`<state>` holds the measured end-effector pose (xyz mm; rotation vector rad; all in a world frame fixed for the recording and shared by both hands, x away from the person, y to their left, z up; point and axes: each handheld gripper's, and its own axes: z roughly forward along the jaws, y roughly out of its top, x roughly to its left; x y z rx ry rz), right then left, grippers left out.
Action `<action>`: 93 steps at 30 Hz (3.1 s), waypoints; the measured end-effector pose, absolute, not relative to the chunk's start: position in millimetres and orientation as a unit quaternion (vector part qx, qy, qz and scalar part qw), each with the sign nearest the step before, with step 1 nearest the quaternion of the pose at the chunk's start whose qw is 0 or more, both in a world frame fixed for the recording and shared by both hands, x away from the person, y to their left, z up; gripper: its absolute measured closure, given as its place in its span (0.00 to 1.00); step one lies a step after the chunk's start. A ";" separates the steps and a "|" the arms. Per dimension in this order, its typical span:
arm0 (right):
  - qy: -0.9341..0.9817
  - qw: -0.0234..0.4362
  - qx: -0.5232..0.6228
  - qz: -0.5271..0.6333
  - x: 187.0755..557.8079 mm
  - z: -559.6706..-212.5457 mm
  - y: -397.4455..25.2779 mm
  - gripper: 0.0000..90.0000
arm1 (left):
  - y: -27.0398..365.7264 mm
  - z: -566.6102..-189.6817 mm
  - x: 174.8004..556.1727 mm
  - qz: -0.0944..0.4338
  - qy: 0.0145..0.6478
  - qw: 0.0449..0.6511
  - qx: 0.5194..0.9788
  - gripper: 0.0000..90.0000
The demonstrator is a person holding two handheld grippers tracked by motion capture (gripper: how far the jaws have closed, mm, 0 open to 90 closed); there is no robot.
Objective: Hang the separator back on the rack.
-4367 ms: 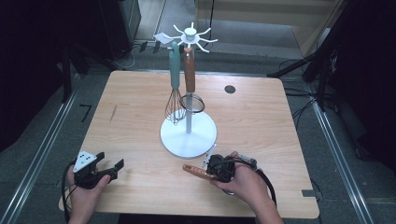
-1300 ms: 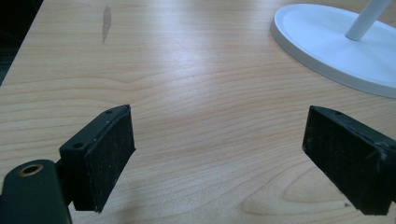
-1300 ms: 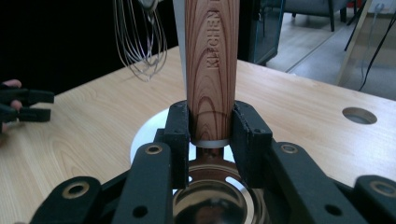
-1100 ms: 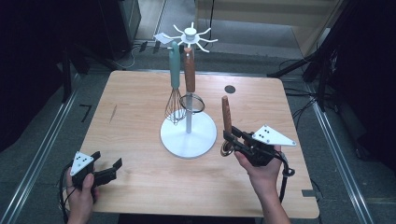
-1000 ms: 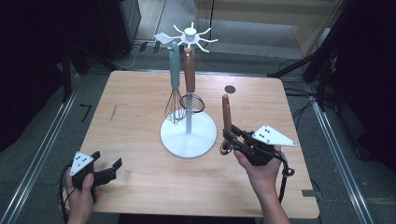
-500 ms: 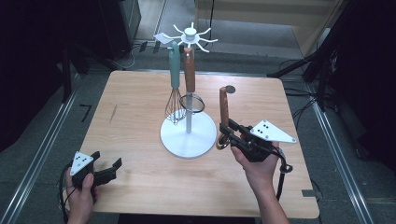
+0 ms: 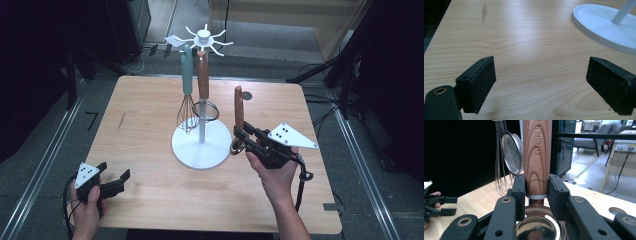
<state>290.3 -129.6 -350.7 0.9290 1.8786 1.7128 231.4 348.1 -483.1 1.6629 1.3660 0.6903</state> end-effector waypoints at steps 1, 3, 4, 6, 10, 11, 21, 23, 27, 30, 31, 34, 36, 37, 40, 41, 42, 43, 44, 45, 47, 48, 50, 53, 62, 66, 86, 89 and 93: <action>0.678 0.216 0.335 0.618 290.4 -349.9 -129.6 0.79 | 348.1 -483.1 231.5 0.276 0.547 0.426 0.666 0.10; 0.677 0.219 0.335 0.618 290.0 -348.1 -128.6 0.79 | 348.1 -483.2 231.4 0.277 0.547 0.426 0.665 0.10; 0.677 0.220 0.333 0.618 289.8 -347.4 -128.2 0.79 | 348.2 -483.2 231.4 0.277 0.547 0.428 0.664 0.10; 0.678 0.222 0.332 0.617 289.6 -346.6 -127.3 0.79 | 348.3 -483.3 231.4 0.276 0.549 0.429 0.662 0.10; 0.676 0.223 0.331 0.620 290.5 -346.0 -126.5 0.79 | 348.6 -483.4 231.5 0.275 0.549 0.429 0.662 0.10; 0.675 0.222 0.332 0.620 290.7 -345.9 -126.3 0.79 | 348.6 -483.4 231.6 0.275 0.549 0.430 0.662 0.10; 0.671 0.224 0.331 0.624 292.2 -341.1 -122.2 0.79 | 348.8 -483.3 231.3 0.276 0.550 0.430 0.661 0.10; 0.672 0.225 0.330 0.624 292.4 -339.3 -121.0 0.79 | 349.0 -483.2 231.2 0.275 0.550 0.430 0.661 0.10; 0.669 0.228 0.325 0.628 292.5 -335.6 -119.2 0.79 | 348.3 -483.4 231.1 0.277 0.550 0.430 0.660 0.10; 0.667 0.229 0.325 0.630 292.6 -333.7 -117.9 0.79 | 348.4 -483.4 231.1 0.277 0.550 0.431 0.660 0.10; 0.667 0.230 0.324 0.630 292.8 -332.9 -117.4 0.79 | 348.5 -483.3 231.1 0.276 0.550 0.430 0.660 0.10; 0.665 0.233 0.322 0.632 293.0 -329.5 -116.9 0.79 | 348.3 -483.4 231.1 0.277 0.550 0.430 0.660 0.10; 0.662 0.234 0.323 0.635 292.6 -327.0 -116.8 0.79 | 348.4 -483.4 231.1 0.277 0.550 0.430 0.660 0.10; 0.660 0.234 0.324 0.636 292.6 -325.1 -116.9 0.79 | 348.4 -483.3 231.1 0.277 0.550 0.430 0.660 0.10; 0.658 0.235 0.322 0.639 292.9 -321.5 -115.8 0.79 | 348.4 -483.4 231.1 0.277 0.550 0.430 0.660 0.10; 0.659 0.237 0.321 0.638 292.9 -319.9 -115.0 0.79 | 348.3 -483.4 231.1 0.278 0.550 0.430 0.660 0.10; 0.659 0.236 0.320 0.638 292.4 -318.7 -113.9 0.79 | 348.3 -483.3 231.1 0.278 0.550 0.430 0.660 0.10; 0.659 0.238 0.320 0.638 292.3 -317.9 -113.1 0.79 | 348.2 -483.5 231.1 0.279 0.549 0.430 0.660 0.10; 0.661 0.238 0.319 0.636 291.9 -316.9 -112.1 0.79 | 348.3 -483.5 231.1 0.279 0.550 0.430 0.660 0.10; 0.660 0.240 0.318 0.637 292.2 -316.3 -110.9 0.79 | 348.3 -483.6 231.1 0.279 0.550 0.431 0.659 0.10; 0.659 0.240 0.318 0.638 293.1 -315.4 -109.8 0.79 | 348.5 -483.5 231.1 0.278 0.551 0.430 0.659 0.10; 0.659 0.239 0.318 0.638 293.4 -315.0 -109.3 0.79 | 348.5 -483.5 231.1 0.278 0.551 0.430 0.659 0.10; 0.660 0.239 0.317 0.638 293.8 -313.9 -107.7 0.79 | 348.3 -483.5 231.2 0.278 0.551 0.430 0.659 0.10; 0.661 0.240 0.316 0.636 293.2 -311.8 -105.8 0.79 | 348.6 -483.5 231.1 0.278 0.551 0.431 0.659 0.10; 0.661 0.244 0.312 0.638 293.9 -307.0 -100.2 0.79 | 348.8 -483.3 231.0 0.277 0.551 0.430 0.660 0.10; 0.658 0.242 0.312 0.641 295.8 -304.8 -97.2 0.79 | 348.6 -483.4 231.1 0.278 0.551 0.430 0.659 0.10; 0.644 0.252 0.323 0.646 301.4 -283.4 -90.0 0.79 | 349.3 -483.1 228.4 0.286 0.550 0.438 0.651 0.10; 0.646 0.252 0.326 0.643 303.5 -283.0 -88.2 0.79 | 349.4 -483.4 228.3 0.287 0.551 0.442 0.647 0.10; 0.647 0.248 0.332 0.640 308.4 -283.9 -86.8 0.79 | 349.3 -483.2 227.5 0.286 0.549 0.440 0.650 0.10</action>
